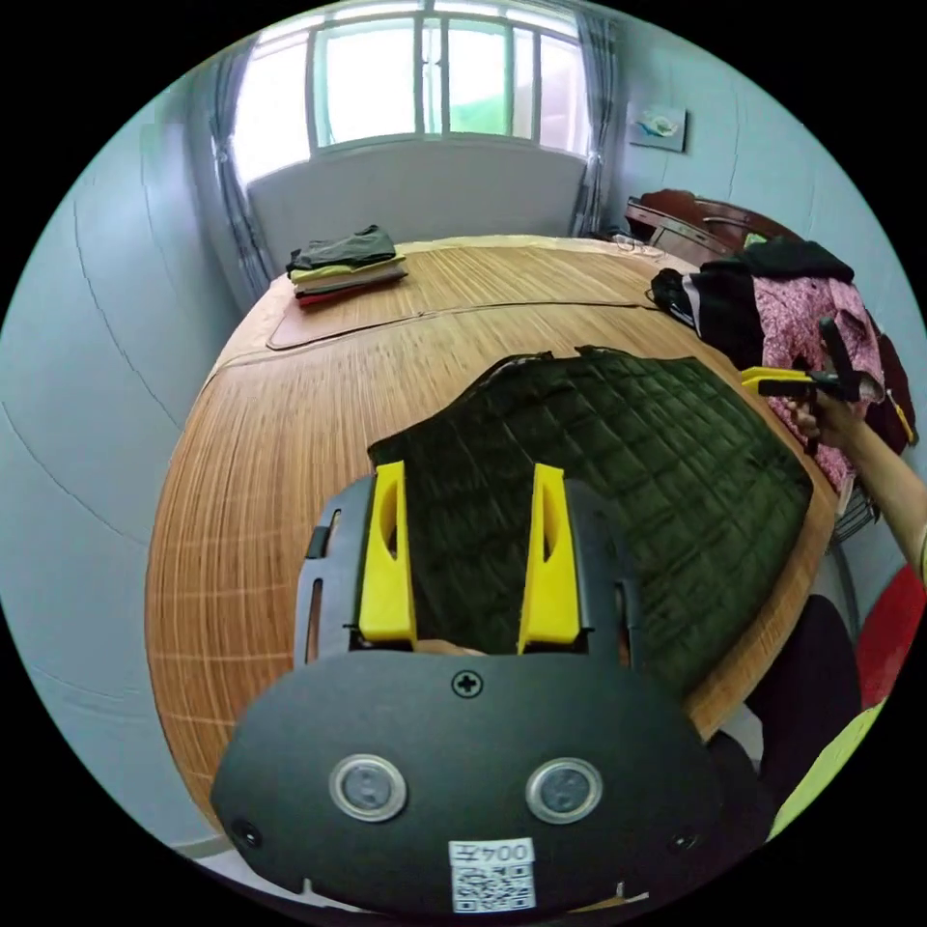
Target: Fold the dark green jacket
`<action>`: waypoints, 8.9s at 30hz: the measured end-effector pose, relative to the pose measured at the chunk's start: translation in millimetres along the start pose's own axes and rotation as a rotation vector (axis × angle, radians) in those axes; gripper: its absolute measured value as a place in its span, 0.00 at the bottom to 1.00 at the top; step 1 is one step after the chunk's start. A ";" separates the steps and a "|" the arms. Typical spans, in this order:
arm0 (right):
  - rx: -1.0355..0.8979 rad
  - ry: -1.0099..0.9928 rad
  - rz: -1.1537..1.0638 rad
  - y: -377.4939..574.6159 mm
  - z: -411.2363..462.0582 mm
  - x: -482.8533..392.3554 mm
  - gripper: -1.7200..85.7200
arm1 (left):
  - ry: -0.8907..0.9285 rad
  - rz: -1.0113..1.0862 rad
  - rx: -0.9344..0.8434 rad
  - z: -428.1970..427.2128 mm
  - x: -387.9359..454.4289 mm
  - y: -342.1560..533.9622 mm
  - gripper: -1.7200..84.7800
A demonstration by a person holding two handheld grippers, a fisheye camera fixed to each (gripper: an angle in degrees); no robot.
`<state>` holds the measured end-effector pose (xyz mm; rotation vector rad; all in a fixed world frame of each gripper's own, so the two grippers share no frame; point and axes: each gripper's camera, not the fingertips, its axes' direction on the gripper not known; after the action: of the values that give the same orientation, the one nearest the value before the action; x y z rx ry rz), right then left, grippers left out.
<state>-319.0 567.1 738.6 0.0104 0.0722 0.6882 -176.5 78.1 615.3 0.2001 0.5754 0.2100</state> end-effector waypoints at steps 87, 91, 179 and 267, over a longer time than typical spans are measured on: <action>0.203 -0.040 0.323 276.2 -105.3 -17.9 0.16 | 0.056 -0.204 0.089 -84.7 10.3 218.7 0.10; 0.107 0.055 0.383 185.1 -44.3 -4.3 0.17 | -0.024 -0.305 -0.008 -26.0 -9.8 187.4 0.14; 0.020 0.441 -0.224 211.5 -26.7 -309.2 0.01 | -0.011 -0.207 -0.033 -100.7 231.9 200.2 0.02; 0.161 -0.715 0.838 329.3 46.7 -66.7 0.12 | 0.984 -1.193 0.349 32.9 141.0 416.8 0.11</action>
<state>-575.9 779.8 800.4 0.4603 -0.5966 1.4751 -101.2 509.3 671.6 0.0479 1.6044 -1.0202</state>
